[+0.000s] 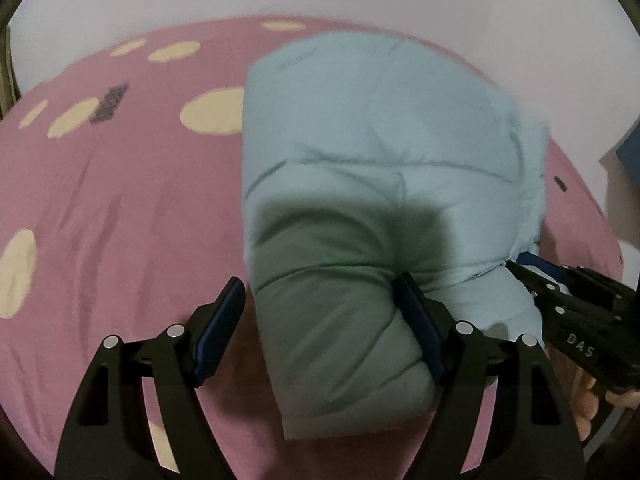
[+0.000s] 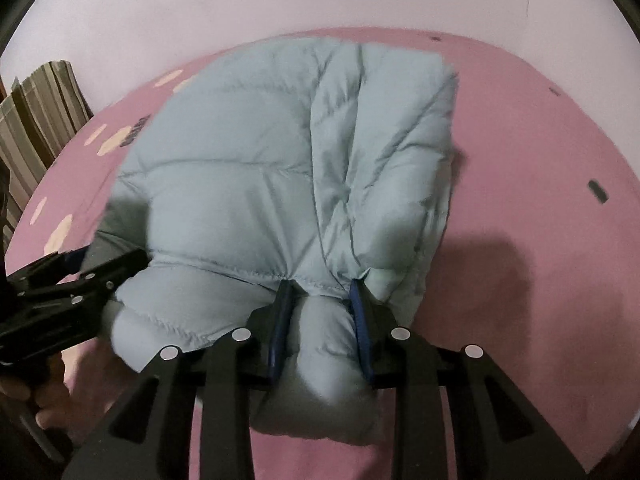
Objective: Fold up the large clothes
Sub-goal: 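Open the left tool and withdraw it from the folded jacket, then grasp the bundle end with both tools side by side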
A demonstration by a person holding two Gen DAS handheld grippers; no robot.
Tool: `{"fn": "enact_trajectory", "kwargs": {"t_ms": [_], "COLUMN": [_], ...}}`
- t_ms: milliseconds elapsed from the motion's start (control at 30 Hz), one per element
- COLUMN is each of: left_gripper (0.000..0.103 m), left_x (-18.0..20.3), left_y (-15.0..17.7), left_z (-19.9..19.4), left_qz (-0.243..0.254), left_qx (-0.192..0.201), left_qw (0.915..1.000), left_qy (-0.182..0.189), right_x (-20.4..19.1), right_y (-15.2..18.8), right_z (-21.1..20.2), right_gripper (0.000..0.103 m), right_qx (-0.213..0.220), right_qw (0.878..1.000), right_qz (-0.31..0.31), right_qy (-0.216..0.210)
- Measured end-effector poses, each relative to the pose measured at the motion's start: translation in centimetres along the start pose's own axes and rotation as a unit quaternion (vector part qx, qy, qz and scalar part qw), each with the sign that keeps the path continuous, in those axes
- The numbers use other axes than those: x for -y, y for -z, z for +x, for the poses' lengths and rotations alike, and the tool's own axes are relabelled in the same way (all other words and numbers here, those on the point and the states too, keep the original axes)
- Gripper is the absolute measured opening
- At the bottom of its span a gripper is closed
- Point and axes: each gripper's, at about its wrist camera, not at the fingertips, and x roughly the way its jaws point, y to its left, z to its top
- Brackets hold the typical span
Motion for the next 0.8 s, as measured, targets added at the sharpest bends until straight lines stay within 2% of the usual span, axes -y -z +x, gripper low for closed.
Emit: {"fn": "enact_trajectory", "kwargs": {"t_ms": [133, 300, 367, 467, 567, 667, 800], "left_gripper": [0.078, 0.074, 0.074, 0.074, 0.074, 0.074, 0.068], "left_x": [-0.1, 0.7, 0.9, 1.0, 0.9, 0.9, 1.5], "left_y": [0.3, -0.2, -0.9, -3.2, -6.4, -9.3, -10.6], "left_z": [0.9, -2.1, -4.4, -6.7, -6.1, -3.5, 0.4], "left_qz": [-0.005, 0.019, 0.03, 0.039, 0.036, 0.031, 0.055], "left_qx": [0.003, 0.018, 0.045, 0.087, 0.098, 0.079, 0.028], "left_qw": [1.0, 0.9994, 0.9981, 0.9951, 0.994, 0.9957, 0.9955], "left_qy": [-0.002, -0.024, -0.028, -0.026, -0.034, -0.038, -0.072], "right_x": [0.1, 0.4, 0.8, 1.7, 2.7, 3.7, 4.4], "right_y": [0.1, -0.1, -0.3, -2.2, -5.2, -7.7, -8.5], "right_z": [0.3, -1.8, -3.7, -6.5, -6.7, -5.0, -1.6], "right_gripper": [0.029, 0.031, 0.031, 0.032, 0.032, 0.032, 0.032], "right_qx": [0.002, 0.013, 0.026, 0.068, 0.092, 0.094, 0.061], "right_qw": [1.0, 1.0, 0.999, 0.997, 0.995, 0.995, 0.997], "right_qz": [0.006, 0.011, 0.014, 0.017, 0.024, 0.038, 0.041], "right_qy": [0.001, -0.012, -0.019, -0.023, -0.009, -0.008, 0.006]}}
